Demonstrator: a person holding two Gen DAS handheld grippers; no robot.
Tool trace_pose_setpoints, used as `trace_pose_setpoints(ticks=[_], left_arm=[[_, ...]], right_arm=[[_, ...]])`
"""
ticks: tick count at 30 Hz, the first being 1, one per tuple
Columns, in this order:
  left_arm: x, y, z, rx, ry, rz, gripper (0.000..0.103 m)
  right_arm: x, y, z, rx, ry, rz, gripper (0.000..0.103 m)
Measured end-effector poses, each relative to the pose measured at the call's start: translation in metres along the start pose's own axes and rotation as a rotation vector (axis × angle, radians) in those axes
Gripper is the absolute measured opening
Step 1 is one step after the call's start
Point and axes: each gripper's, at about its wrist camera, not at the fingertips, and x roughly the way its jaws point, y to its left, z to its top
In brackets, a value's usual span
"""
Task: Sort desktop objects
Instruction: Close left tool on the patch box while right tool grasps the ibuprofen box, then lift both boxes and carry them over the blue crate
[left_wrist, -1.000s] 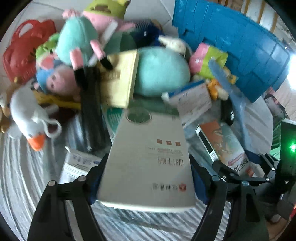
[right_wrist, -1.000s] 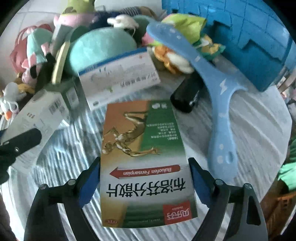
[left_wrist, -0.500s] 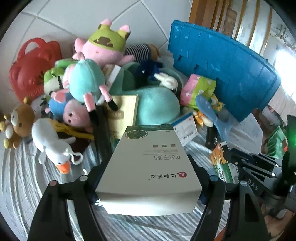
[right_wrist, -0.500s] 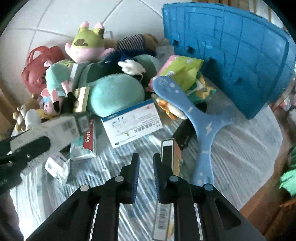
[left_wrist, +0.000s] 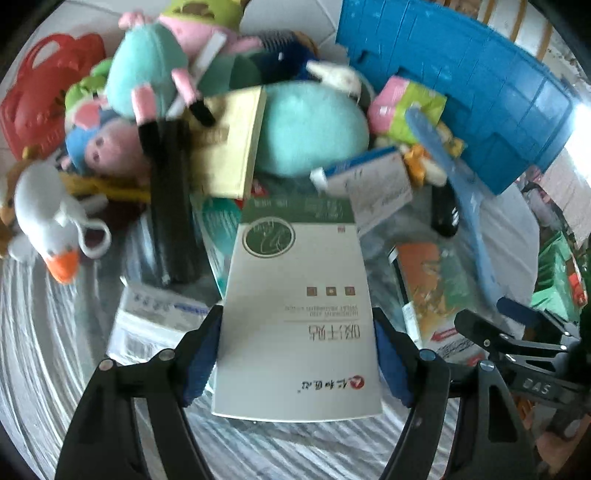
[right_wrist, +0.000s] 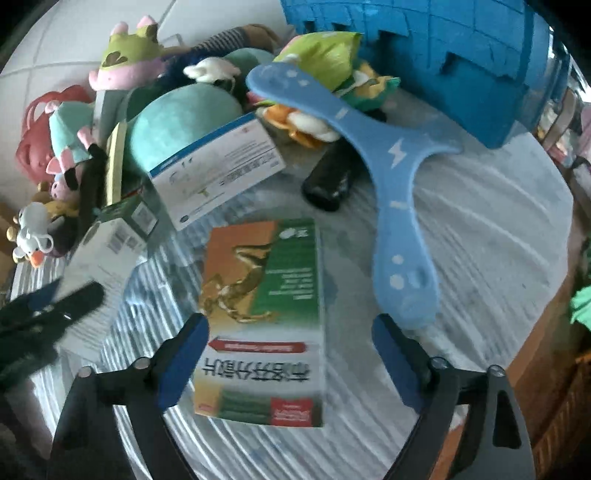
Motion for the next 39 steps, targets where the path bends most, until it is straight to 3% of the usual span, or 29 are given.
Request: trace_pose_setpoints(ticks=[1, 8, 13, 16, 20, 30, 39], left_arm=[[0.005, 0.001, -0.002, -0.004, 0.014, 0.007, 0.076], [0.024, 0.0, -0.009, 0.013, 0.049, 0.028, 0.08], [0.031, 0.002, -0.006, 0.02, 0.026, 0.037, 0.081], [0.027, 0.002, -0.007, 0.034, 0.014, 0.04, 0.08], [0.005, 0.003, -0.003, 0.035, -0.03, 0.028, 0.08], [-0.057, 0.006, 0.029, 0.023, -0.164, 0.019, 0.08], [-0.11, -0.006, 0.058, 0.008, -0.281, 0.025, 0.08]], right_arm=[[0.003, 0.004, -0.001, -0.007, 0.003, -0.003, 0.102], [0.025, 0.016, -0.009, -0.01, 0.021, -0.012, 0.102], [0.036, 0.019, -0.013, -0.023, 0.014, -0.051, 0.102], [0.035, 0.031, -0.017, -0.1, 0.002, -0.115, 0.087], [0.025, 0.03, -0.019, -0.084, 0.005, -0.079, 0.087], [-0.057, 0.042, 0.002, -0.117, -0.159, -0.069, 0.087], [-0.127, 0.066, 0.057, -0.166, -0.321, -0.061, 0.087]])
